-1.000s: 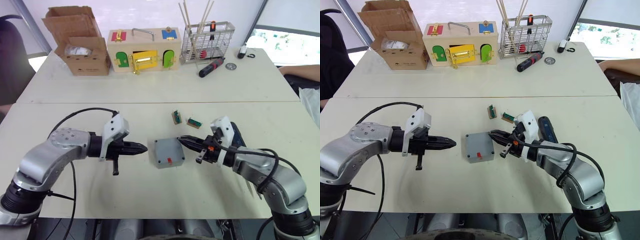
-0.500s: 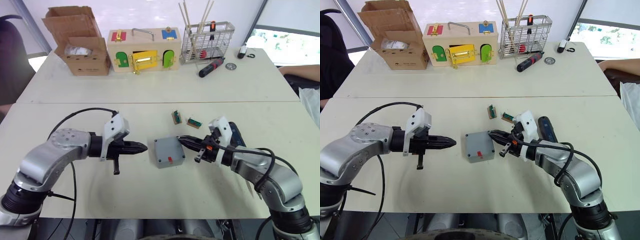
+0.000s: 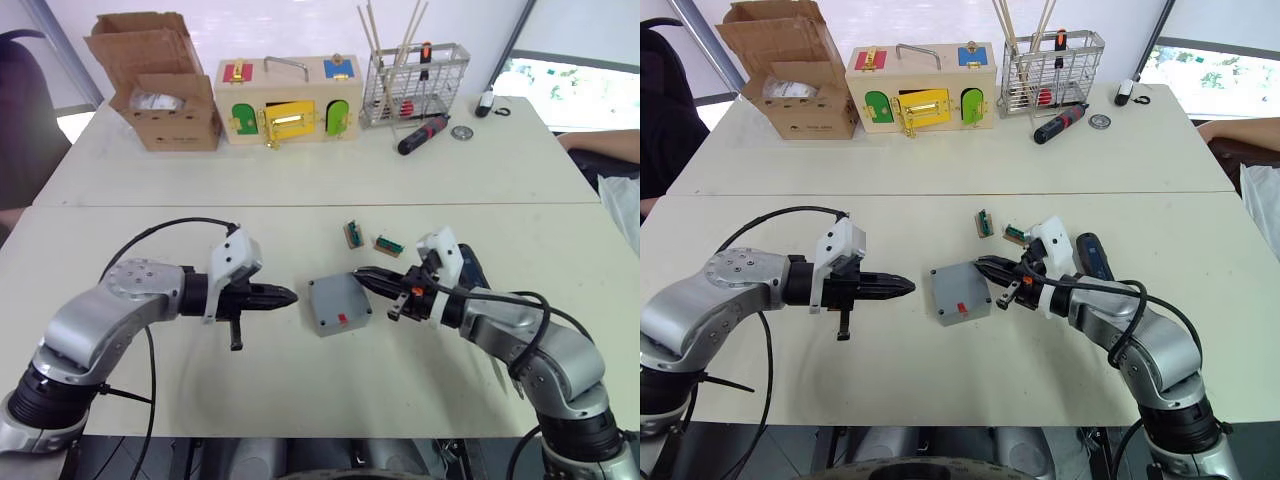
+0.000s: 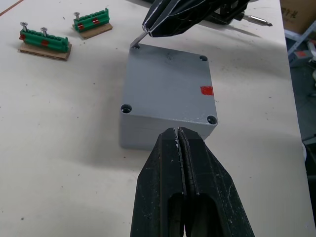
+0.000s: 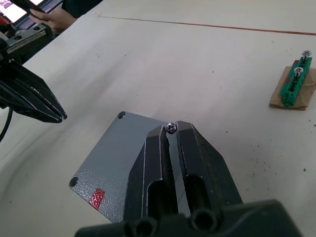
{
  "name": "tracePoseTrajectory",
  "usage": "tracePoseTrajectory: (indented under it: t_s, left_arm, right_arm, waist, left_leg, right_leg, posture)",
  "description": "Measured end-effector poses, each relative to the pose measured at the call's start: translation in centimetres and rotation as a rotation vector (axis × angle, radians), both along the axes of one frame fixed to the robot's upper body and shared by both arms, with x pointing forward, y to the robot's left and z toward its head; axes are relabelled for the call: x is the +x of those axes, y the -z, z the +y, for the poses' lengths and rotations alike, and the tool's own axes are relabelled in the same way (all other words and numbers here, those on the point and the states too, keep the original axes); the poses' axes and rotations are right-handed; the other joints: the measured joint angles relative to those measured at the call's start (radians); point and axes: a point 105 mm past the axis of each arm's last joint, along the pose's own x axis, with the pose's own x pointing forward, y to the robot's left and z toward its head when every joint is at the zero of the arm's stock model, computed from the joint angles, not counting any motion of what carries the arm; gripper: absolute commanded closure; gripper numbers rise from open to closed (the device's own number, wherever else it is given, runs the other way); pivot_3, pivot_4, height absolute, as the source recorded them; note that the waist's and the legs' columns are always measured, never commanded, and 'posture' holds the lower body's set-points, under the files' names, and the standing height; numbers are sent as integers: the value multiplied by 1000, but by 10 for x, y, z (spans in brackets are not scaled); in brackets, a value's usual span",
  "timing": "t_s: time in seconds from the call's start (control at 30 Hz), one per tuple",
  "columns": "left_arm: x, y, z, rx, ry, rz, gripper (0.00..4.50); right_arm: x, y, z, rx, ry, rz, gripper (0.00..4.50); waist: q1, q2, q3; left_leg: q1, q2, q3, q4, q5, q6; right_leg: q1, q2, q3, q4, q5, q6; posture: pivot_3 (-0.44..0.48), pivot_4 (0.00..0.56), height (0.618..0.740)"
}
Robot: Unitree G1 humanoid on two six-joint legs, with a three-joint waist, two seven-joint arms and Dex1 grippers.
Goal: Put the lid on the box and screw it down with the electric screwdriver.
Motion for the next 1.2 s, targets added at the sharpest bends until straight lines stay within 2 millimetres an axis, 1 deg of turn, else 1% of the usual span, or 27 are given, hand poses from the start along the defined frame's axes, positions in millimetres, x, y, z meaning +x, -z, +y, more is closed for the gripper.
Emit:
tracePoseTrajectory:
  t_s: [0.17,0.3,0.47,0.5,0.6,0.8,0.93,1.03,1.13,1.2]
  left_arm:
    - [0,0,-1,-1,-5,-4,4500]
    - [-1,2,0,-3,-7,2,4500]
    - [-2,1,-1,-3,1,-1,4500]
    - [-2,0,-2,-3,3,-4,4500]
    - [-3,-1,-3,-3,8,-12,4500]
    - [-5,-3,-6,-2,18,-28,4500]
    - [-5,-6,-5,9,30,-40,4500]
    - [-4,-11,-4,25,51,-61,4500]
    - [0,-20,-3,34,66,-109,4500]
    - [1,-20,-2,38,62,-113,4500]
  right_arm:
    - [0,1,-2,-20,-6,9,4450]
    - [1,-7,-5,-59,-36,4,4450]
    - [5,-37,-17,-150,-94,-30,4450]
    - [4,-39,-18,-164,-112,-20,4450]
    - [2,-38,-20,-186,-155,37,4450]
    - [1,-43,-15,-206,-229,87,4450]
    - [7,-41,-13,-218,-242,146,4450]
    - [11,-45,-13,-225,-249,180,4450]
    - [18,-51,-11,-222,-254,215,4450]
    - [22,-52,-9,-204,-253,245,4450]
  waist:
    - [0,0,0]
    - [0,0,0]
    - [0,0,0]
    - [1,0,0]
    - [0,0,0]
    - [0,0,0]
    - [1,0,0]
    - [0,0,0]
    - [0,0,0]
    - [0,0,0]
  left_leg:
    - [0,0,0,0,0,0]
    - [0,0,0,0,0,0]
    - [0,0,0,0,0,0]
    - [0,0,0,0,0,0]
    - [0,0,0,0,0,0]
    - [0,0,0,0,0,0]
    - [0,0,0,1,0,0]
    - [0,0,0,1,0,0]
    - [0,0,0,0,0,0]
    - [-1,0,0,0,0,0]
  right_leg:
    - [0,0,0,0,0,0]
    - [0,0,0,0,0,0]
    - [0,0,0,0,0,0]
    - [0,0,0,0,0,0]
    - [0,0,0,0,0,0]
    - [0,0,0,0,0,0]
    - [0,0,0,0,0,0]
    - [0,-1,0,-1,0,0]
    - [0,-1,0,-1,0,0]
    - [-1,-1,0,-1,0,0]
  posture:
    - [0,150,740]
    - [0,150,740]
    - [0,150,740]
    - [0,150,740]
    - [0,150,740]
    - [0,150,740]
    - [0,150,740]
    - [0,150,740]
    - [0,150,740]
    - [0,150,740]
